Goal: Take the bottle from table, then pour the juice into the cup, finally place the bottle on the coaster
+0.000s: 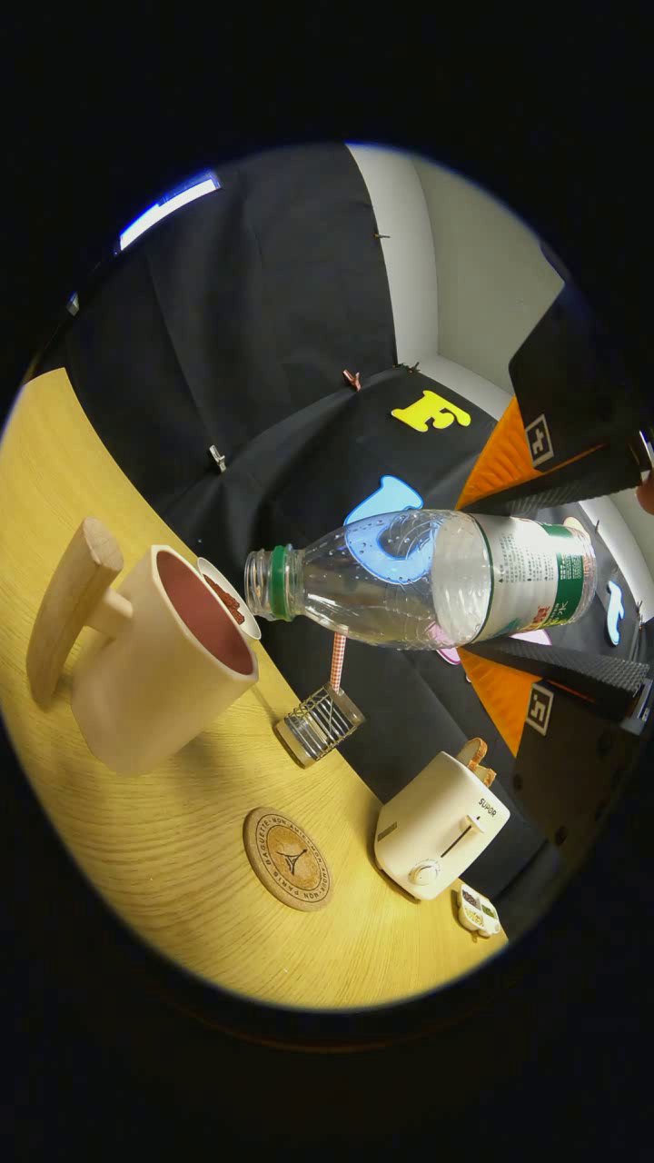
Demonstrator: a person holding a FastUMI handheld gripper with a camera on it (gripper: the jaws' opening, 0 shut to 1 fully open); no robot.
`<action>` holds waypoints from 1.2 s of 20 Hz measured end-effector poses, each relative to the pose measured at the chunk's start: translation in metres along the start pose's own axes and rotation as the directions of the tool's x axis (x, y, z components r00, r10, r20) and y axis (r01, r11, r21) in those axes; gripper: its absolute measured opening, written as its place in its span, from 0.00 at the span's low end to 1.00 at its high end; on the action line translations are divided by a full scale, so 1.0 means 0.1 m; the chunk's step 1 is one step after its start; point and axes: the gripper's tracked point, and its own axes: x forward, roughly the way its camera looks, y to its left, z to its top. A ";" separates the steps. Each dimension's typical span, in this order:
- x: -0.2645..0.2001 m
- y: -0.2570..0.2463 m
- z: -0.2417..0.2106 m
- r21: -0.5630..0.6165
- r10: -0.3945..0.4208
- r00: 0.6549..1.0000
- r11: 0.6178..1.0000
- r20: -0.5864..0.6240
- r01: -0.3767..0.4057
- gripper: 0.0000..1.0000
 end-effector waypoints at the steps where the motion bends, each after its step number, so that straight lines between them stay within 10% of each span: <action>1: 0.01 -0.01 0.00 -0.008 -0.002 1.000 1.000 -0.001 0.002 0.71; 9: -0.02 0.04 -0.03 -0.015 0.019 1.000 1.000 0.009 -0.019 0.71; 14: -0.09 0.47 0.02 0.327 0.127 0.992 0.937 -0.002 -0.119 0.71; 19: -0.19 0.76 0.13 0.710 0.218 0.976 0.690 -0.021 -0.139 0.71; 24: -0.13 0.94 0.16 0.961 0.283 0.959 0.263 0.009 -0.087 0.71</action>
